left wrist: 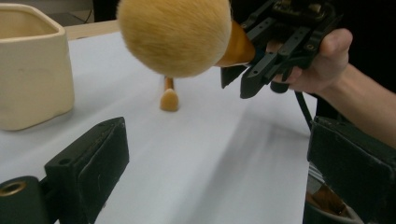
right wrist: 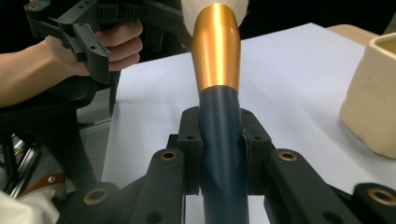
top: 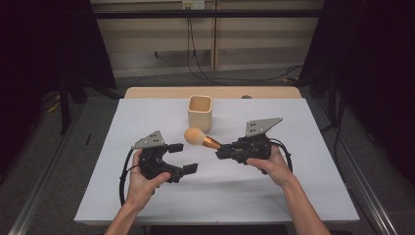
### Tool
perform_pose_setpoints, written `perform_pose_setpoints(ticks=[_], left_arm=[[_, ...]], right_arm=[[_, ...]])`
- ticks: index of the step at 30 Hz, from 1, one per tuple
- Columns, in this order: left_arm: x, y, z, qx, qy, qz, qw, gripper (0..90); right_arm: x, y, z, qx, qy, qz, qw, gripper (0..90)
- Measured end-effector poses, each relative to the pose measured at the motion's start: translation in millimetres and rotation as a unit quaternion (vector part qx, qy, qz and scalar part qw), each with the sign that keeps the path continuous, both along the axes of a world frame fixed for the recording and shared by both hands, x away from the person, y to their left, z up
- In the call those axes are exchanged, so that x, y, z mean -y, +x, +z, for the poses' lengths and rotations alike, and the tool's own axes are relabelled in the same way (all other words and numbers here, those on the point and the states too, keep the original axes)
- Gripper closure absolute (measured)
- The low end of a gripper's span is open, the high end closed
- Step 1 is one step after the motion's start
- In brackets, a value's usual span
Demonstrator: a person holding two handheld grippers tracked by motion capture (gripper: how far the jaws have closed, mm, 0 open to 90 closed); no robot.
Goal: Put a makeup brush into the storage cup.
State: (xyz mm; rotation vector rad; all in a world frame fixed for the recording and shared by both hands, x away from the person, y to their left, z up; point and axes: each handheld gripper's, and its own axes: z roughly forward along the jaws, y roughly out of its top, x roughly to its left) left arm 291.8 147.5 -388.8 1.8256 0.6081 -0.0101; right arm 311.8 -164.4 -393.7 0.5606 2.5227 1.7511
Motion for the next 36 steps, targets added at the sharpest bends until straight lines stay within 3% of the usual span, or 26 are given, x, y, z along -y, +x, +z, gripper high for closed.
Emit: perform_pose_setpoints(ticks=[7, 15, 18, 22, 25, 30, 36], left_arm=[[4.9, -0.4, -2.2, 0.027, -0.017, 0.007, 0.9995, 5.6], [20.3, -0.2, -5.1, 0.021, -0.031, -0.017, 0.9992, 4.4], [25.7, -0.1, -4.9, 0.023, -0.050, -0.024, 0.9982, 4.2], [31.6, 0.3, -3.1, 0.019, -0.071, -0.021, 0.9970, 4.6], [37.5, 0.4, -1.5, 0.024, -0.071, -0.015, 0.9971, 5.0], [47.8, -0.3, -2.2, 0.037, -0.079, -0.022, 0.9960, 12.6], [53.7, 3.6, -6.9, 0.024, -0.100, -0.021, 0.9944, 25.3]], right_arm=[[1.9, -10.3, -2.5, 0.020, 0.037, -0.004, 0.9991, 74.7], [2.7, -18.4, -12.9, 0.033, 0.076, -0.005, 0.9965, 74.7], [3.8, -21.2, -15.4, 0.037, 0.091, -0.006, 0.9952, 74.7], [6.3, -23.8, -18.5, 0.043, 0.110, -0.008, 0.9930, 74.8], [7.9, -27.2, -20.7, 0.047, 0.121, -0.010, 0.9915, 74.7], [10.5, -29.9, -23.4, 0.050, 0.134, -0.010, 0.9896, 74.7], [13.4, -30.3, -32.2, 0.047, 0.145, -0.011, 0.9882, 74.7]])
